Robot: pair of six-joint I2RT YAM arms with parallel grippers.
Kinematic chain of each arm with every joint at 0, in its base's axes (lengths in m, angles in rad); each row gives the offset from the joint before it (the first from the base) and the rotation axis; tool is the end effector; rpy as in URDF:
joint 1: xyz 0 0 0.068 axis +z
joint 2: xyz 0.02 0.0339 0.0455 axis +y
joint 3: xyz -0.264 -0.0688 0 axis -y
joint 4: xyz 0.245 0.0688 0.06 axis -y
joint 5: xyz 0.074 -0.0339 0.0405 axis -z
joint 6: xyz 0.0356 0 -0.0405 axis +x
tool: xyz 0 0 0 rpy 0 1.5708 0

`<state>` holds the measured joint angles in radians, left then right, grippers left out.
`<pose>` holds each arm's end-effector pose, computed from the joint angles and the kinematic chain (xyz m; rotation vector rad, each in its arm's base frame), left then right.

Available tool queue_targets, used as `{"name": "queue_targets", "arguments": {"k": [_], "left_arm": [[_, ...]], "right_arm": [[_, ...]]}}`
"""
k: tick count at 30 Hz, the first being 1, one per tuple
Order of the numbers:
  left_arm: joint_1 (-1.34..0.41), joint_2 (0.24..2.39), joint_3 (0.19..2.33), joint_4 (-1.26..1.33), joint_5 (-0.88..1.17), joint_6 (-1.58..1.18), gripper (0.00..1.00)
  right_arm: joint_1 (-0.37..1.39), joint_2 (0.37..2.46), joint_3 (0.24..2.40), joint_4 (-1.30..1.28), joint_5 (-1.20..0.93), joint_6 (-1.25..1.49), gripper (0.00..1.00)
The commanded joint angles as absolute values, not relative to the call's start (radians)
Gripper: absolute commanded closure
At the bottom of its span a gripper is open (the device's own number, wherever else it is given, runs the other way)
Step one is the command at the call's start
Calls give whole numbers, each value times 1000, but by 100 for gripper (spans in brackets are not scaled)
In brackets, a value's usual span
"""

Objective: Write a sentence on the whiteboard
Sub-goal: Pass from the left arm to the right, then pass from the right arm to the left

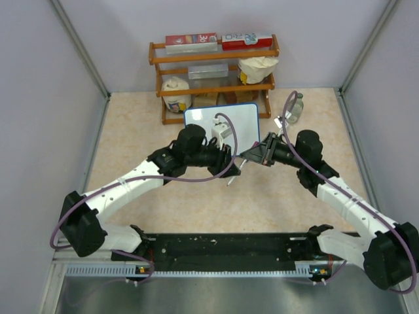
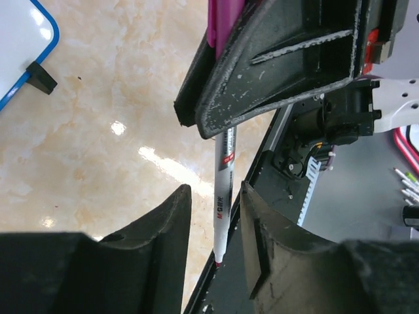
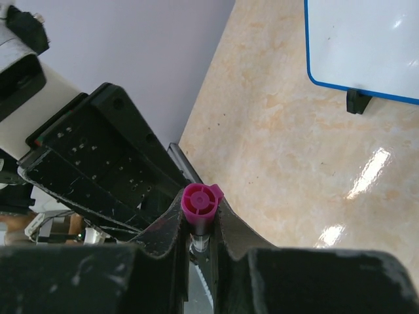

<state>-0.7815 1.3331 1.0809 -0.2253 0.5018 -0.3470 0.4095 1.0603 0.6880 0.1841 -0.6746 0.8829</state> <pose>0.2034 -0.2259 0.3187 0.8032 2.0588 -1.1834 0.2123 0.1164 0.2916 -0.0907 1.9810 1.4822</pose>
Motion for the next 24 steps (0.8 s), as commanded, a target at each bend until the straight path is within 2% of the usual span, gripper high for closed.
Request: {"name": "queue_targets", "arguments": {"k": [1,4,7,12,13,14,15,17,18,19,21,22,24], "left_arm": [[-781,1318,1081,-178,525,-357,51],[-781,1335,1063,-169,529,-357,48],[-782,1347,1052,-152,545,-364,53],[-782,1358,1049,-138,572,-367,74],[-782,1358,1048,-138,575,-365,79],[-782,1353,1048,-141,574,-365,91],[-784,1351,1045,-143,572,-364,97],[-784,1341,1046,-158,565,-359,100],[-782,1338,1052,-164,555,-354,100],[-784,1325,1055,-172,555,-351,100],[-782,1313,1071,-198,535,-347,100],[-782,1302,1075,-202,528,-341,100],[-781,1295,1103,-236,522,-333,100]], "right_arm": [[423,1016,715,206,-650,881,100],[423,1000,718,198,-632,882,100],[422,993,722,190,-627,882,100],[422,974,713,186,-595,896,100],[422,965,710,186,-578,903,100],[423,959,707,186,-569,908,100],[423,953,704,186,-558,913,100],[423,937,704,187,-542,917,100],[422,934,706,178,-540,913,95],[425,931,710,169,-541,899,80],[423,923,733,141,-538,879,58],[422,919,741,109,-535,856,34],[420,905,765,75,-531,833,13]]}}
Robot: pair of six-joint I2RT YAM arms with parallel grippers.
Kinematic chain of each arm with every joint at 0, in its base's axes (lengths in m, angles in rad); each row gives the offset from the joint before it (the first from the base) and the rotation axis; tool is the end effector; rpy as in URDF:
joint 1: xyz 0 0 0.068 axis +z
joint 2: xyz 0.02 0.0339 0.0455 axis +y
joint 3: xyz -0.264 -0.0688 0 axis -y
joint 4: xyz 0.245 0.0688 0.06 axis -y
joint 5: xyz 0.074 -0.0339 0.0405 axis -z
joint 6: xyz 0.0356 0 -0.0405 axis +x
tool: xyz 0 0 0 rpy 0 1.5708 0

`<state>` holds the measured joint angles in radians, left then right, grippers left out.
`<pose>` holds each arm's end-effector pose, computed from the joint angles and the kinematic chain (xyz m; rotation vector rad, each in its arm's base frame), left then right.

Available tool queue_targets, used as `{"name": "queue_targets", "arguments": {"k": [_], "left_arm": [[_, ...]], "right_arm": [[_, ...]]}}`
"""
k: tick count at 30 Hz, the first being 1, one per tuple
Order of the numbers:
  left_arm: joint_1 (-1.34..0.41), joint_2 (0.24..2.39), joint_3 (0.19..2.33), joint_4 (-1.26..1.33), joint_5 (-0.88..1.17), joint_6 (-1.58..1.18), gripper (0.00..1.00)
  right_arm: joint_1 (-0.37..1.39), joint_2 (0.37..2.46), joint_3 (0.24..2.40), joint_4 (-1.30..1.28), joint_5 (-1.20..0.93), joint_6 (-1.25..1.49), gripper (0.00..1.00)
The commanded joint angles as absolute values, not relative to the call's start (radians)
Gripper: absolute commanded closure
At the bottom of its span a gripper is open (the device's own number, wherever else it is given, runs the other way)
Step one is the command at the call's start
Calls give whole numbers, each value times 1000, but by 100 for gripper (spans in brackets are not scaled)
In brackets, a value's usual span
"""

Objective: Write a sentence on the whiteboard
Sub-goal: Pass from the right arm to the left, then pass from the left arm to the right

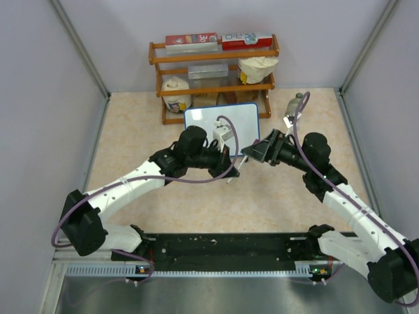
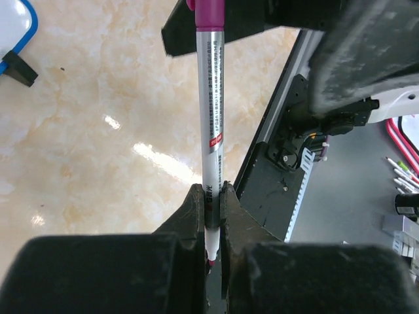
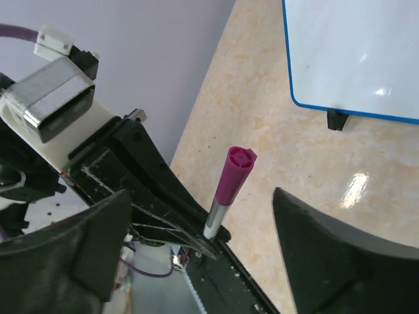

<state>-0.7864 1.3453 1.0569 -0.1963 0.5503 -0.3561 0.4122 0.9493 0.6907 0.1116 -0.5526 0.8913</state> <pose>0.2024 -0.2292 0.3100 0.8341 2.0648 -1.2377 0.1956 0.1059 0.3082 -0.0008 1.9200 1.3965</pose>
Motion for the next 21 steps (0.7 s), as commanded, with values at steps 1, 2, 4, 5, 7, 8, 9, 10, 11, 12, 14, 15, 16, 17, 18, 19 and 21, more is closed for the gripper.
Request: {"name": "queue_targets", "arguments": {"k": [1,2,4,5,7,8,9,10,11,12,14,15,16,17,18,19,21], "left_arm": [[-782,1289,1115,-247,519,-325,100],[-782,1289,1126,-258,522,-319,100],[-782,1287,1164,-297,537,-304,100],[-782,1287,1176,-313,548,-298,100],[-781,1287,1213,-349,590,-279,100],[-781,1285,1227,-365,601,-272,100],[-781,1285,1248,-377,615,-255,100],[-781,1284,1258,-400,633,-249,100],[-781,1284,1276,-409,675,-239,100],[-781,1284,1288,-425,696,-230,100],[-781,1292,1316,-461,742,-203,100],[-781,1293,1322,-469,755,-184,100],[-782,1293,1328,-479,759,-178,100],[-781,1292,1336,-486,764,-175,100],[-782,1292,1339,-491,770,-172,100],[-781,1292,1344,-495,776,-167,100],[-781,1295,1351,-502,790,-166,100]], "right_arm": [[419,900,775,48,-526,812,1],[416,896,788,38,-532,801,1],[391,887,804,17,-560,779,1],[379,885,814,12,-578,776,1],[338,882,819,12,-653,772,1],[325,882,827,18,-684,769,1],[315,885,831,23,-716,765,1],[305,887,837,26,-779,749,1],[307,890,853,25,-805,738,1],[307,894,859,23,-833,730,1],[307,900,870,34,-905,733,2],[305,902,868,67,-928,742,3],[307,903,865,90,-969,770,5],[307,907,859,115,-989,787,7],[308,907,856,139,-1008,807,10],[308,907,854,176,-1032,828,15],[319,908,856,176,-1046,827,19]]}}
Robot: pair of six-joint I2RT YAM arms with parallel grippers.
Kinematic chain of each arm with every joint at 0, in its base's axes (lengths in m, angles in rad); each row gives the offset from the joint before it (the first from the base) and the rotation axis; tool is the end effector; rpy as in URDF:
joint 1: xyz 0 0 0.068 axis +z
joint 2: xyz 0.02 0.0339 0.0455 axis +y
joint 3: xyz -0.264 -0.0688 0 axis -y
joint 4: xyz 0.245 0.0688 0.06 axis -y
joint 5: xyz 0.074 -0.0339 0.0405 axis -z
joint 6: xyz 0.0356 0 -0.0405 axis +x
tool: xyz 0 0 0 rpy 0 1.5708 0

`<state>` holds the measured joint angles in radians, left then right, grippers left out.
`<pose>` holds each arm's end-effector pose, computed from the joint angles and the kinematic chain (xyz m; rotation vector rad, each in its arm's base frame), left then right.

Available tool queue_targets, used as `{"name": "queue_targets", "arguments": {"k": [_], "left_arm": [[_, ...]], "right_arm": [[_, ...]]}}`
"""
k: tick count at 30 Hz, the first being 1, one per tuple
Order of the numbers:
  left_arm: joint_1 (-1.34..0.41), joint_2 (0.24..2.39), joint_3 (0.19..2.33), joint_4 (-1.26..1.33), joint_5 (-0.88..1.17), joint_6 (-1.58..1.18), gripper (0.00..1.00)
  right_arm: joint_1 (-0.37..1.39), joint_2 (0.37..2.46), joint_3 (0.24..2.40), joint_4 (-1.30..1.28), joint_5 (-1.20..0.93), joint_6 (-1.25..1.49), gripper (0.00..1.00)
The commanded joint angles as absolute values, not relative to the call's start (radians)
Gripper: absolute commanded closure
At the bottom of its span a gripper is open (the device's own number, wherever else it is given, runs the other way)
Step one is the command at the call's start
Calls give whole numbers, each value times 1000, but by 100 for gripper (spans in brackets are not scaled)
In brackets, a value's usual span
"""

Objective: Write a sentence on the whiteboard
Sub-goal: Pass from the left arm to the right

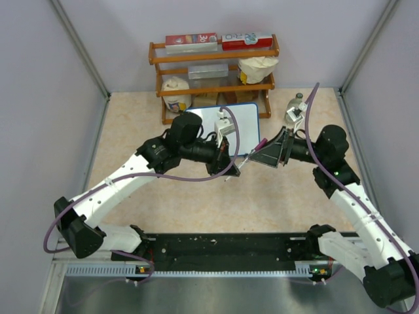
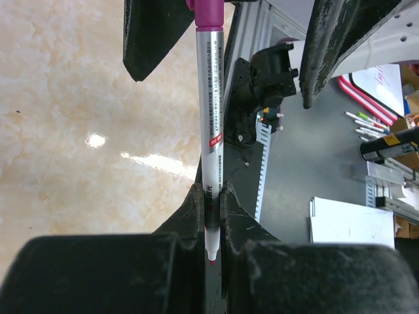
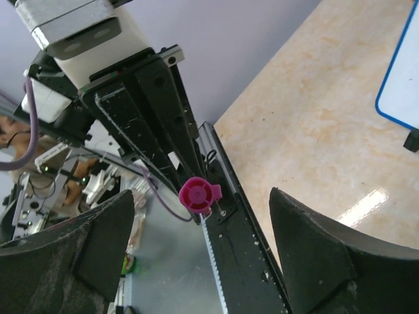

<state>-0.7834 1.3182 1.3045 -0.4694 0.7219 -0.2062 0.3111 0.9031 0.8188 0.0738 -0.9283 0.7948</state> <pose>0.1882 -0.2206 0.3790 1.0793 1.9159 -1.3278 0.1827 0.0887 0.3590 -0.3942 1.7784 1.5436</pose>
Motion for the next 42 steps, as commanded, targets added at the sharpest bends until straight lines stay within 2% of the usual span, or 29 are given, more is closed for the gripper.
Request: {"name": "queue_targets", "arguments": {"k": [1,13,23,25,29,35,39,41,42], "left_arm": [[-781,1298,1354,-503,793,-166,100],[-784,1312,1365,-511,828,-164,100],[-793,1319,1356,-506,825,-170,100],[-793,1321,1355,-502,825,-172,100],[-793,1325,1353,-503,825,-170,100],[-793,1322,1351,-509,827,-164,100],[-793,1322,1350,-509,833,-163,100],[-793,1321,1348,-509,831,-163,100],[-795,1319,1345,-509,830,-163,100]], "right_arm": [[322,910,859,161,-1054,815,22],[405,937,851,176,-1060,814,48],[431,954,825,241,-1054,856,59],[436,960,824,242,-1054,854,65],[440,962,818,242,-1061,853,71],[442,962,807,235,-1078,839,73],[442,962,801,239,-1083,838,65],[442,962,799,238,-1089,836,66],[440,962,798,235,-1091,833,71]]}}
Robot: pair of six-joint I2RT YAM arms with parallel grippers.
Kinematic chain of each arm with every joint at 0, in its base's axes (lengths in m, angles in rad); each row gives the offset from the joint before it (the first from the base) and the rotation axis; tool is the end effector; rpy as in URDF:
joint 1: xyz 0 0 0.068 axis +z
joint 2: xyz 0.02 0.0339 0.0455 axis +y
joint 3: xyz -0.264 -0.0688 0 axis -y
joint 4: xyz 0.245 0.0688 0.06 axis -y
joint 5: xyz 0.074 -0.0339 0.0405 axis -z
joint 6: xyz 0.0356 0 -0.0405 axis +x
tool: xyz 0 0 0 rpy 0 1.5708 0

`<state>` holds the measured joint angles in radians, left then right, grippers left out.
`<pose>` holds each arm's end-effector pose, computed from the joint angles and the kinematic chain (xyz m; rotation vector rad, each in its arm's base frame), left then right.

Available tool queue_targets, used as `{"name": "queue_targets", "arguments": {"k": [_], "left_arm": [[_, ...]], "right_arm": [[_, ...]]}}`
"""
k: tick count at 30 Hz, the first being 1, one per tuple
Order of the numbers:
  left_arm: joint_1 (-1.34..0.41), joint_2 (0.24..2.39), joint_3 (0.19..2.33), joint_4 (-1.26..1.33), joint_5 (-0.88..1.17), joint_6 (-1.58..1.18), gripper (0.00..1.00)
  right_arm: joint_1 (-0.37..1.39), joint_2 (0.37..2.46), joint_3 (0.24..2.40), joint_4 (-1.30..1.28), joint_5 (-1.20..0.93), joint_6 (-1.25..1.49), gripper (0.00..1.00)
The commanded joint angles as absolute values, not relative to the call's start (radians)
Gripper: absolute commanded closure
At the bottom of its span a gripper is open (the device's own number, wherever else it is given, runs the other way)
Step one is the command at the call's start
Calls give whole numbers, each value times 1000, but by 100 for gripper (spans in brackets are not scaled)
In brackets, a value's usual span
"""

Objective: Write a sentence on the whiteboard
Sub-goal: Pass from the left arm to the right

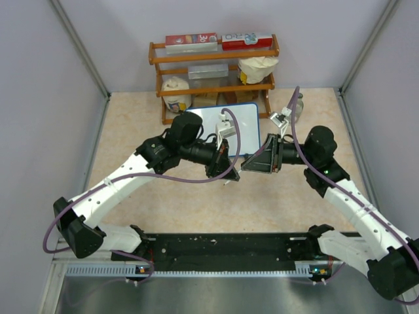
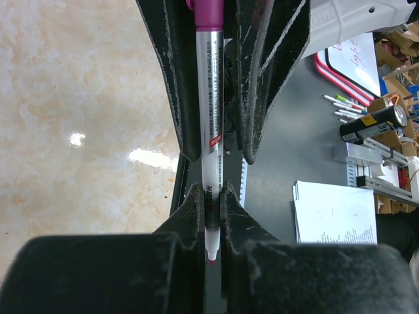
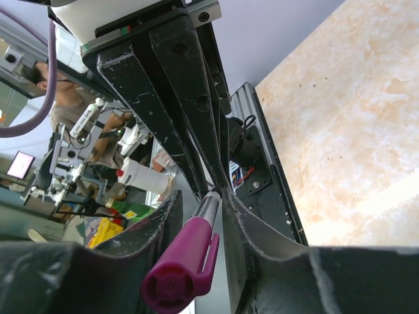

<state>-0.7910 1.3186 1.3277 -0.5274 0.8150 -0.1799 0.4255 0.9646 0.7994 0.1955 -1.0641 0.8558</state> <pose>0.1813 -0.2202 0.3826 1.1683 1.9003 -1.4126 0.1806 0.1160 0.3521 -0.6088 1.7760 1.7464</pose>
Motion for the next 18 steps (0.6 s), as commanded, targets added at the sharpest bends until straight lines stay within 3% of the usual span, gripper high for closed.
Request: {"name": "queue_targets", "arguments": {"k": [1,12,18], "left_arm": [[-793,1319,1345,-512,828,-161,100],[-813,1335,1335,-514,844,-166,100],[-816,1335,1332,-509,828,-169,100]], "right_arm": [[442,960,798,227,-1085,828,74],[440,959,785,247,-1071,848,75],[446,963,778,250,-1078,854,81]]}}
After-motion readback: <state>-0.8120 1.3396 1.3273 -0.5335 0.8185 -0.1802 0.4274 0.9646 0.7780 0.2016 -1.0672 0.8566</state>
